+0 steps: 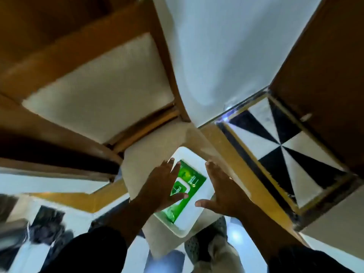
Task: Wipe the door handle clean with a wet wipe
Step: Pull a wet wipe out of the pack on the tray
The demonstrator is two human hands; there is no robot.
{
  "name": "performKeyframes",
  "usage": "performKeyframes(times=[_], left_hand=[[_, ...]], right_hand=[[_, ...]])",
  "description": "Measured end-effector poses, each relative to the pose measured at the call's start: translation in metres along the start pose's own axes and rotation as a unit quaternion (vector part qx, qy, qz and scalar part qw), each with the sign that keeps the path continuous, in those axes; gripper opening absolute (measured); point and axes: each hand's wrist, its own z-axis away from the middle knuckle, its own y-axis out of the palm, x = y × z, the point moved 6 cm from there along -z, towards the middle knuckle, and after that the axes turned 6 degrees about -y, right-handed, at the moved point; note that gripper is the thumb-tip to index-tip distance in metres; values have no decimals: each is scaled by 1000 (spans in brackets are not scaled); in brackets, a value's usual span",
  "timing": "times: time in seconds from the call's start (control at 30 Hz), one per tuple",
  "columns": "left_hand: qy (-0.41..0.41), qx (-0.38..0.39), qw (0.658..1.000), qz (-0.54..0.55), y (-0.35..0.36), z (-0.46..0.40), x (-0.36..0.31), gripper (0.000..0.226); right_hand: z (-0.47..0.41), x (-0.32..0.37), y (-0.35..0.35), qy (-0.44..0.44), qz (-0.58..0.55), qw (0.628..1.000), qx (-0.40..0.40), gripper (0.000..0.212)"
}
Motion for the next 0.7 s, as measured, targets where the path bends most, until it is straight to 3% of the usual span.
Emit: performKeyframes(times=[0.2,0.33,0.57,0.7], left_hand=[[23,29,999,-24,102,-22,18,93],[25,-17,999,-17,123,-27,18,75],[66,-60,996,16,110,-27,16,64],[-1,-83,991,106,83,-27,45,63]], right_hand=[[-38,-31,101,-39,57,990,124,126],[-42,-40,127,-21,125,984,125,128],[-42,-41,129,-23,161,978,130,128],[-43,-36,124,-13,132,983,129,114]])
